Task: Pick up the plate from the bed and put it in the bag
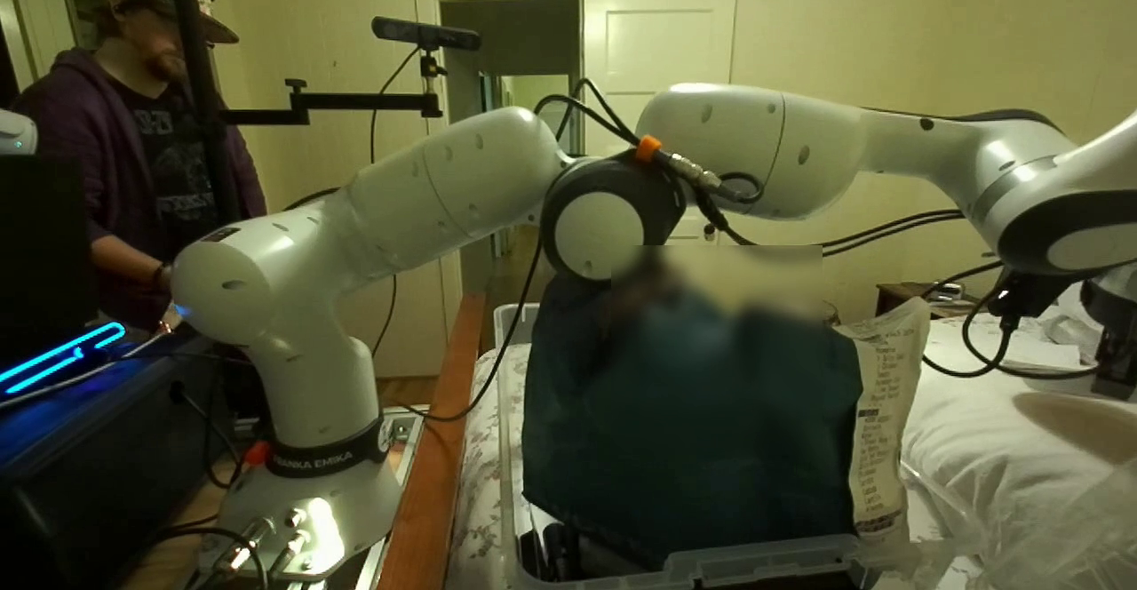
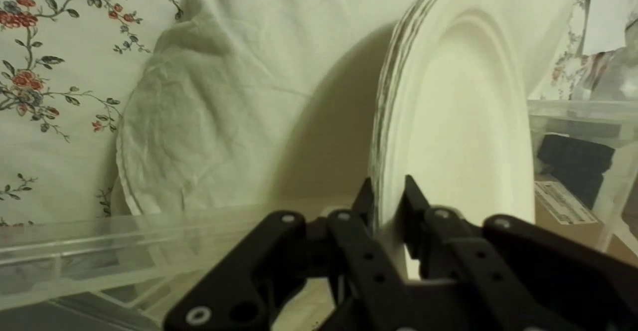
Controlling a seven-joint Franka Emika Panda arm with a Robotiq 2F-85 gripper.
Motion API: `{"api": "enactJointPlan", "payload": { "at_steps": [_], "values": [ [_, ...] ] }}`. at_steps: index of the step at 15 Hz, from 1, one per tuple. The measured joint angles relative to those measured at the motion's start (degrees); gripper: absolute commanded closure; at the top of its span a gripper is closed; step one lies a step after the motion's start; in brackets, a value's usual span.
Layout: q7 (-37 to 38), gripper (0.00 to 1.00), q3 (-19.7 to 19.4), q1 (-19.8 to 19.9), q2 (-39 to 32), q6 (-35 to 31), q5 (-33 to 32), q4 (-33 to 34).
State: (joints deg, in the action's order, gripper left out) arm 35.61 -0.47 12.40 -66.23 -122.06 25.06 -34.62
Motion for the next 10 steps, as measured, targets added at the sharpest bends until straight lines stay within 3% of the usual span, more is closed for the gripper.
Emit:
{"api": "enactJointPlan", "payload": {
  "at_steps": [4,10],
  "values": [
    [-0.49,0.96,1.22,0.7,3.36,2.55,0.47,0.63],
    [0.35,0.96,-2.44,-2.18,14.34,25.05,-6.63,0.1]
  ]
}}
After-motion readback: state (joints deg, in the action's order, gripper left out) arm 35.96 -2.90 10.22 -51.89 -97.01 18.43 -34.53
